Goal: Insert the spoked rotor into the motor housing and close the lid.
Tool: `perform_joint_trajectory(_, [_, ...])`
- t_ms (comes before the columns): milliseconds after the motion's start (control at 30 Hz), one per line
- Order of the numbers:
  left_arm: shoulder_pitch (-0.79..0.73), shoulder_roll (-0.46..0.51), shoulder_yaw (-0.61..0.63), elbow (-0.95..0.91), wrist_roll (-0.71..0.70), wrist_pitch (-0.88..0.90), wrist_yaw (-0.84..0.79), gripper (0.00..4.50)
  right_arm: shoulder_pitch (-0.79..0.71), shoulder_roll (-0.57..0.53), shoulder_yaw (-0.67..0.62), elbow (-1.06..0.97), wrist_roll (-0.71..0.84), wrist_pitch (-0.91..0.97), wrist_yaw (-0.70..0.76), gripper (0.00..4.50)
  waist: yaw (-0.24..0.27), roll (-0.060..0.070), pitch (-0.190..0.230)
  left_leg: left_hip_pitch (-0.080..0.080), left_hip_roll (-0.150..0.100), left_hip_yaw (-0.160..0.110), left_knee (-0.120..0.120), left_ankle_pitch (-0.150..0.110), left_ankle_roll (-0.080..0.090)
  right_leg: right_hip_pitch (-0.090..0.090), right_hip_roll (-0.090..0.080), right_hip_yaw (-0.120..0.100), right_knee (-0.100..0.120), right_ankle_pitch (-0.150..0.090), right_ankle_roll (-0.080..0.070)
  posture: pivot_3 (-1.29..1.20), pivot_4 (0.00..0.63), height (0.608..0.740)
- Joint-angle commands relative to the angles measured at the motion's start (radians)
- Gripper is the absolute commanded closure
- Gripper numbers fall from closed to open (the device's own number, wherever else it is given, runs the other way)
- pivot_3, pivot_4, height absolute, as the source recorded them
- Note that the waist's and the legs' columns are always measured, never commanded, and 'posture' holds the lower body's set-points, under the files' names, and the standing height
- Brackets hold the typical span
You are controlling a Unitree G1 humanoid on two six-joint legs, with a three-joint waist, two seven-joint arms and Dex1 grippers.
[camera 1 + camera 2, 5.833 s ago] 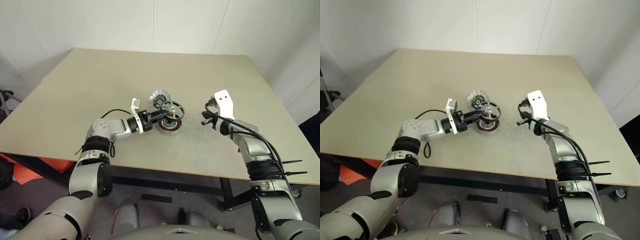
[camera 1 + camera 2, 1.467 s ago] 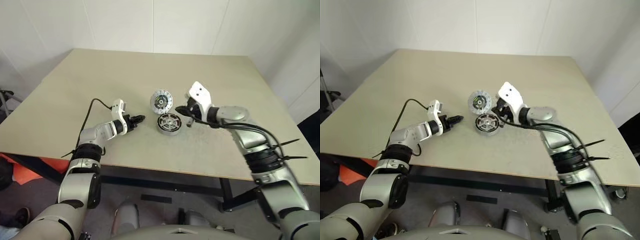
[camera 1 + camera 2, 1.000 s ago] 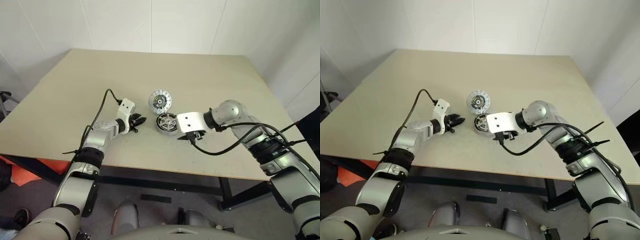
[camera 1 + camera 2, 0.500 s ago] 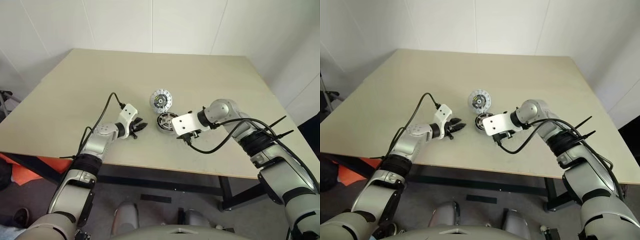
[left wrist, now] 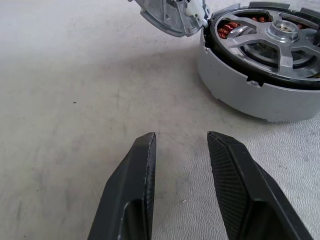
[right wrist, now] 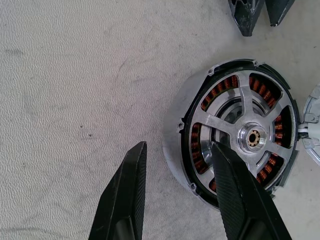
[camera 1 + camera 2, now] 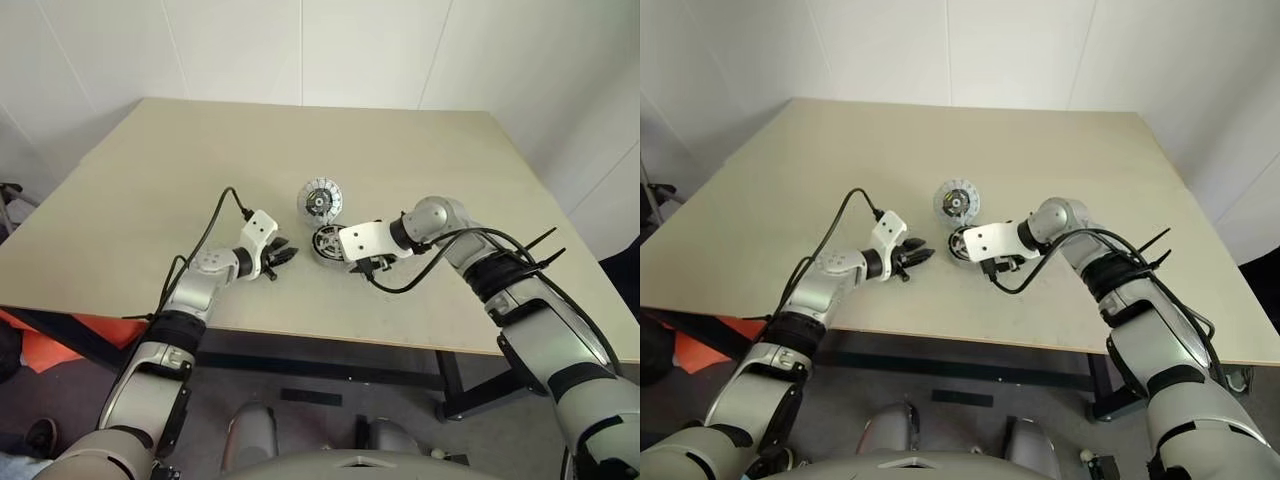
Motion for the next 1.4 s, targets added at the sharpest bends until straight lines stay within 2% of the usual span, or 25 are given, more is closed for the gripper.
perform_joint_trajectory(33, [-0.006, 0.001, 0.003, -0.058, 0.0, 0.001, 0.01, 2.75, -0.041, 0.016, -0.006, 0.078, -0.029, -0.035, -0.022, 2.23, -0.01, 0.0, 0.0, 0.0, 0.0, 0.0, 0.0, 0.0, 0.0, 0.0, 0.0, 0.0, 0.001, 0.0, 0.0, 0.0, 0.0, 0.74])
perform_joint_trajectory(133, [-0.006, 0.002, 0.007, -0.058, 0.001, 0.002, 0.019, 2.75, -0.045, 0.021, -0.011, 0.091, -0.02, -0.055, -0.001, 2.83, -0.014, 0.0, 0.0, 0.001, 0.0, 0.0, 0.001, 0.0, 0.0, 0.0, 0.0, 0.0, 0.002, 0.001, -0.001, 0.0, 0.0, 0.74])
perform_joint_trajectory(300, [-0.001, 0.003, 0.009, -0.056, 0.001, 0.001, 0.027, 2.75, -0.051, 0.017, -0.015, 0.087, -0.036, -0.081, -0.01, 4.48, -0.014, 0.0, 0.0, 0.001, 0.001, 0.0, 0.001, 0.0, -0.001, 0.0, 0.0, 0.0, 0.003, 0.001, -0.001, 0.0, 0.0, 0.74])
perform_joint_trajectory(567, [0.003, -0.002, 0.007, -0.055, 0.002, -0.001, 0.036, 2.75, -0.05, 0.028, -0.043, 0.082, -0.03, -0.061, -0.041, 4.48, -0.015, 0.0, 0.0, 0.001, 0.001, 0.0, 0.001, 0.0, -0.001, 0.0, 0.0, 0.0, 0.003, 0.001, -0.002, 0.0, 0.0, 0.74])
perform_joint_trajectory(767, [0.013, -0.008, 0.008, -0.061, 0.0, 0.003, 0.049, 2.75, -0.05, 0.042, -0.102, 0.054, 0.007, 0.056, -0.084, 4.48, -0.015, 0.0, 0.0, 0.001, 0.001, 0.0, 0.001, 0.001, -0.001, -0.001, 0.0, 0.0, 0.003, 0.001, -0.002, 0.0, 0.0, 0.74])
perform_joint_trajectory(933, [0.034, -0.011, 0.012, -0.071, -0.002, 0.006, 0.065, 2.75, -0.008, 0.051, -0.193, -0.113, 0.112, 0.4, -0.025, 4.48, -0.012, 0.0, 0.0, -0.003, 0.001, 0.0, 0.001, 0.001, -0.001, -0.004, 0.001, 0.0, 0.003, 0.001, -0.002, 0.0, 0.0, 0.74])
perform_joint_trajectory(1167, [0.073, -0.008, 0.015, -0.106, -0.004, 0.015, 0.078, 2.75, 0.104, 0.03, -0.253, -0.482, 0.233, 0.954, 0.011, 4.48, -0.008, 0.0, 0.0, -0.007, 0.002, 0.0, 0.001, 0.0, 0.0, -0.006, 0.001, -0.001, 0.001, 0.001, -0.002, 0.0, 0.0, 0.74])
perform_joint_trajectory(1267, [0.086, -0.004, 0.018, -0.118, -0.005, 0.02, 0.081, 2.75, 0.115, 0.045, -0.27, -0.615, 0.291, 1.201, -0.028, 4.48, -0.011, 0.0, 0.0, -0.005, 0.003, 0.0, 0.001, 0.001, -0.001, -0.006, 0.002, 0.0, 0.001, 0.001, -0.002, 0.0, 0.0, 0.74])
perform_joint_trajectory(1400, [0.103, -0.008, 0.016, -0.14, -0.004, 0.028, 0.09, 2.75, 0.071, 0.129, -0.33, -0.655, 0.35, 1.481, -0.164, 4.48, -0.011, 0.0, 0.0, 0.0, 0.004, 0.0, -0.001, 0.003, -0.004, -0.005, 0.003, 0.001, 0.003, 0.001, -0.002, 0.0, 0.0, 0.74])
